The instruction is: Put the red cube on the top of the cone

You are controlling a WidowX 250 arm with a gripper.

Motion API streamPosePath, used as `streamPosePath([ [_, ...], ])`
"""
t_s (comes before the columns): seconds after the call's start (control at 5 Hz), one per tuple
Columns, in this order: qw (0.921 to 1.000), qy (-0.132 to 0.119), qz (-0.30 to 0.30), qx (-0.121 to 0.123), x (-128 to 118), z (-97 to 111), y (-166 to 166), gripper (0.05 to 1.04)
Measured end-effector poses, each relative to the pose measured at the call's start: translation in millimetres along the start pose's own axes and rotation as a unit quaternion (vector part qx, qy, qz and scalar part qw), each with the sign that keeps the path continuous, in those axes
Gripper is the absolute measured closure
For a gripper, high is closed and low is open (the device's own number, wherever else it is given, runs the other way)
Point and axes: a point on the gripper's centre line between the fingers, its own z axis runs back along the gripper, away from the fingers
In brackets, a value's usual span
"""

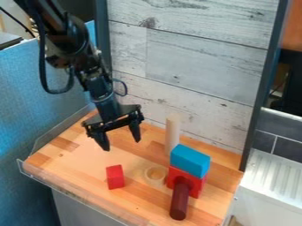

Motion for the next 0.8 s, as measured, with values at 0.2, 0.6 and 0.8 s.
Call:
streamPosePath([
  [0.2,1.0000,0.000,0.002,0.001,-1,-6,3,0.084],
  [0.6,0.9998,0.006,0.020,0.002,-7,-22,7,0.084],
  [0.8,0.9994,0.001,0.017,0.031,-11,-30,8,0.084],
])
